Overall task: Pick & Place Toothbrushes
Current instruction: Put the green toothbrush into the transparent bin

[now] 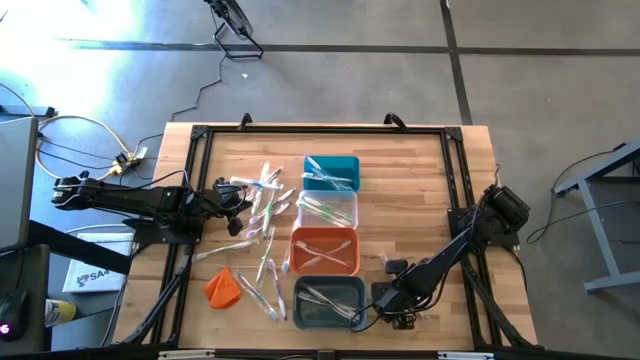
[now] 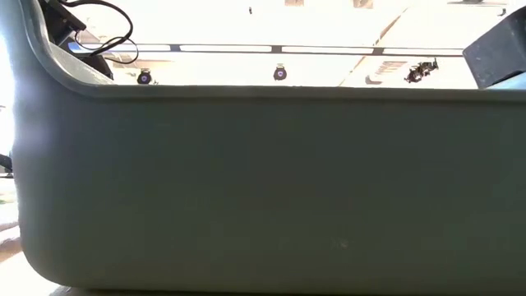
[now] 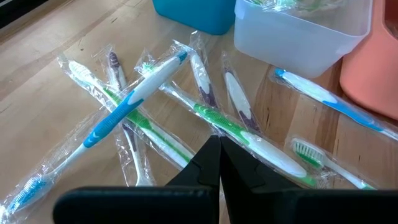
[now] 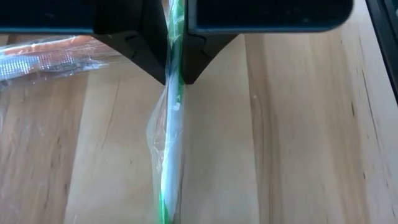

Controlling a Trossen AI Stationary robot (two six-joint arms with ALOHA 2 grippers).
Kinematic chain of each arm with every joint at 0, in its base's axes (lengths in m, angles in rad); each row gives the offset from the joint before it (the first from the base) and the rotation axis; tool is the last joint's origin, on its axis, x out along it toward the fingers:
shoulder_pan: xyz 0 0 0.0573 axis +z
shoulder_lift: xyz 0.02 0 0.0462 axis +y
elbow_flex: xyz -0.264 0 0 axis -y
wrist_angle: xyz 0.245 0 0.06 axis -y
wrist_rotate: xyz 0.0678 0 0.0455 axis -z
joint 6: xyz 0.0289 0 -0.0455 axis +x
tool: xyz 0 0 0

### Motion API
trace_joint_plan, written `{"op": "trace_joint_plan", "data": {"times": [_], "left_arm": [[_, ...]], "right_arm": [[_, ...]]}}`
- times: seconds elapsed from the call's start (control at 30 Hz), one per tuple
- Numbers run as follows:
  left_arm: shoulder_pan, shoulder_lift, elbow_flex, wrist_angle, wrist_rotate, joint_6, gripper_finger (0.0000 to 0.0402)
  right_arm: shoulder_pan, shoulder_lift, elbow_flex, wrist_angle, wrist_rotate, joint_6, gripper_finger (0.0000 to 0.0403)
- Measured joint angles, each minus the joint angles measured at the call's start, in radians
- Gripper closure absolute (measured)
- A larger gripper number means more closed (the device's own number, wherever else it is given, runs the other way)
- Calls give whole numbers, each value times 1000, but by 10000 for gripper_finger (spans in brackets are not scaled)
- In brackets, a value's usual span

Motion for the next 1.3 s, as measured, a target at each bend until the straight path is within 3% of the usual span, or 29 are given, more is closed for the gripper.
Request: {"op": "trace_joint_plan", "data": {"times": [0.2,0.37,0.57,1.03,1.3], "left_arm": [[0,0,0,0,0,0,401],[0,0,0,0,0,0,401],[0,0,0,0,0,0,401],[0,0,0,0,0,0,401],[0,0,0,0,0,0,401]], "right_arm": [[0,-37,-1,-91,-2,-1,389],[-9,-110,-1,-224,47,-3,389],[-47,-209,-1,-267,112,20,389],[-202,-357,4,-276,372,21,389],[-315,-347,100,-237,539,-120,389]]}}
